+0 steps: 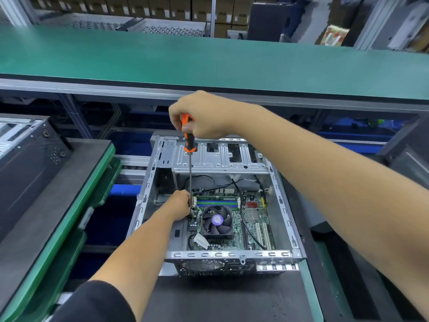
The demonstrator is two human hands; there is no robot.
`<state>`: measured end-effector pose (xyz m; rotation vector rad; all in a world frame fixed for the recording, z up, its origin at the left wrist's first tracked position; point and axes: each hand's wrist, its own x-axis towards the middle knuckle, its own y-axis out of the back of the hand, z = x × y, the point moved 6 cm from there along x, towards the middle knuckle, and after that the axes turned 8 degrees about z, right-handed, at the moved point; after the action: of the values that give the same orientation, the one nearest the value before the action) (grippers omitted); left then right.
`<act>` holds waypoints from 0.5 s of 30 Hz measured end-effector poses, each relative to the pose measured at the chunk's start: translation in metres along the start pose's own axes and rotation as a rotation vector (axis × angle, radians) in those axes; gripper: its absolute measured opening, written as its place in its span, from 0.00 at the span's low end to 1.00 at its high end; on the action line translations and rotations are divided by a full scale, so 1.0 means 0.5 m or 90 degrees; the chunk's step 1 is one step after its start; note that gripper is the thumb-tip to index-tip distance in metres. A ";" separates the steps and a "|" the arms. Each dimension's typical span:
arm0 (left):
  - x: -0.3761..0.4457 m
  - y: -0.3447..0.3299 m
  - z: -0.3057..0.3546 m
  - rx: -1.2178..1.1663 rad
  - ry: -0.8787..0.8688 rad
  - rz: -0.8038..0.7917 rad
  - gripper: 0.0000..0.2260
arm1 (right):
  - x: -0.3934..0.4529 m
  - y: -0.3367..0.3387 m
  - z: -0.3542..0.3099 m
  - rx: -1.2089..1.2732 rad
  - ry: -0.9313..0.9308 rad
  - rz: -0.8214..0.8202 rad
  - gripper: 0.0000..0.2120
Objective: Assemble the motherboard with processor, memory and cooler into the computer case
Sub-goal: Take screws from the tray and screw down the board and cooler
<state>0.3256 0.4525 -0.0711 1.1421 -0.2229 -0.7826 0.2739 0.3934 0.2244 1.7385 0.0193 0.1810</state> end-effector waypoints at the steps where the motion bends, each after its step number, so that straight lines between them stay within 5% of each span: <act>1: -0.002 0.001 0.002 -0.002 -0.002 0.000 0.10 | 0.004 -0.002 -0.001 -0.029 -0.012 0.028 0.05; 4: -0.007 0.005 0.008 0.017 -0.005 0.002 0.10 | 0.011 -0.003 0.012 -0.122 -0.107 0.058 0.19; 9: -0.010 0.006 0.009 0.023 0.000 -0.003 0.10 | 0.000 -0.001 0.007 -0.055 -0.077 -0.104 0.09; 12: -0.010 0.007 0.011 0.026 -0.008 -0.007 0.09 | 0.001 0.004 0.000 -0.036 -0.069 -0.007 0.04; 15: -0.014 0.009 0.015 0.035 -0.012 -0.016 0.09 | 0.003 0.001 0.018 -0.117 -0.168 0.066 0.16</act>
<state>0.3186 0.4526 -0.0627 1.1917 -0.2481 -0.8134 0.2764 0.3844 0.2238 1.5688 -0.2738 0.0272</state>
